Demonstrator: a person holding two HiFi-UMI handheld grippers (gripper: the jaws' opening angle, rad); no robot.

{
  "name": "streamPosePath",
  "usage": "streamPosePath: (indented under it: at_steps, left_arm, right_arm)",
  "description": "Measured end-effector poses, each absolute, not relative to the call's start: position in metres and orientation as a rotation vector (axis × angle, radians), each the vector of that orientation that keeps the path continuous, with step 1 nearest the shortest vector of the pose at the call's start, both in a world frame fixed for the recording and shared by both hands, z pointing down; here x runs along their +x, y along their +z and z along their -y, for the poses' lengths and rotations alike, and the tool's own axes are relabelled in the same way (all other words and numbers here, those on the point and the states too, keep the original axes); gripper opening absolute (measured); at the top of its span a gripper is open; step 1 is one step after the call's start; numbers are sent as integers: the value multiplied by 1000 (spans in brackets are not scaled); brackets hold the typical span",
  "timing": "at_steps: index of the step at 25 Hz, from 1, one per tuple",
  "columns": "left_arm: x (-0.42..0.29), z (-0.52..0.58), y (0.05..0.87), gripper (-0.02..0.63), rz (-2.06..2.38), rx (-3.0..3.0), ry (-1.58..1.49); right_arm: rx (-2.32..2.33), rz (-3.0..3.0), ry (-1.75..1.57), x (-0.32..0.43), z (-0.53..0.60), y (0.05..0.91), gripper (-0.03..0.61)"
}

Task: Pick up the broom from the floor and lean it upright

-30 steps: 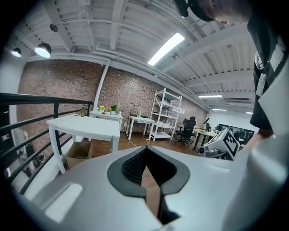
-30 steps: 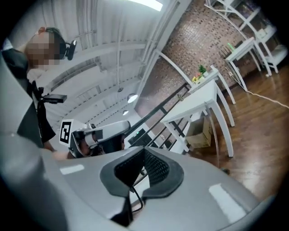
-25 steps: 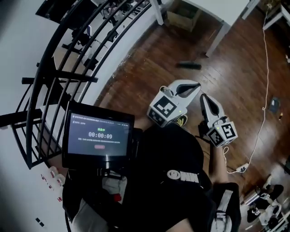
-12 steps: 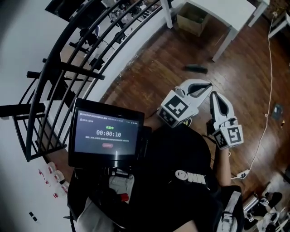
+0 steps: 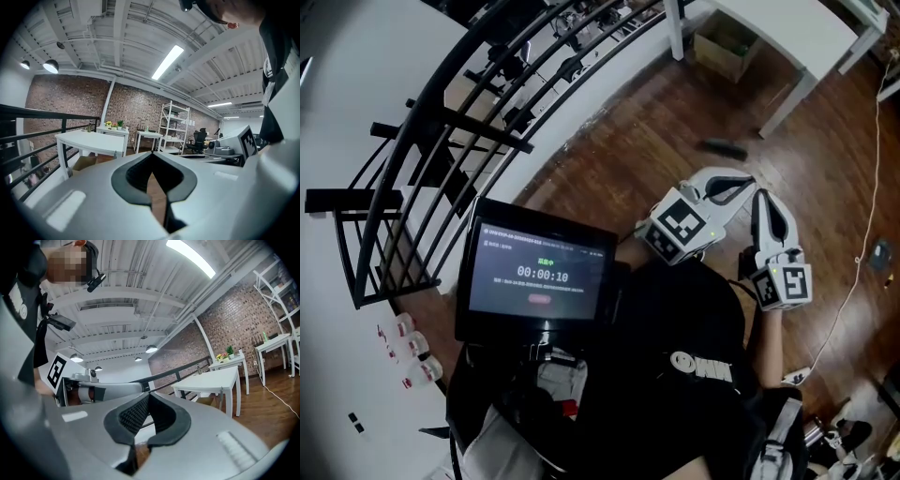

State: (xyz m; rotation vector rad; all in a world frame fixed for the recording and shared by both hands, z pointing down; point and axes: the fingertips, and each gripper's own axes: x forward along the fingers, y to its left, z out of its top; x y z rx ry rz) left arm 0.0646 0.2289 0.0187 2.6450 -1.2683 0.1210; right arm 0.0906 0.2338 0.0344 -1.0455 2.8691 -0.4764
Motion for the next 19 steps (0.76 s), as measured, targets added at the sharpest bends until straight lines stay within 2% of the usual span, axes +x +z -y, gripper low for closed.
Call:
streamPosePath:
  at_steps: [19]
  left_arm:
    - [70, -228, 12, 17, 1259, 2640, 96]
  right_arm:
    - [-1058, -2869, -448, 92, -229, 24, 3]
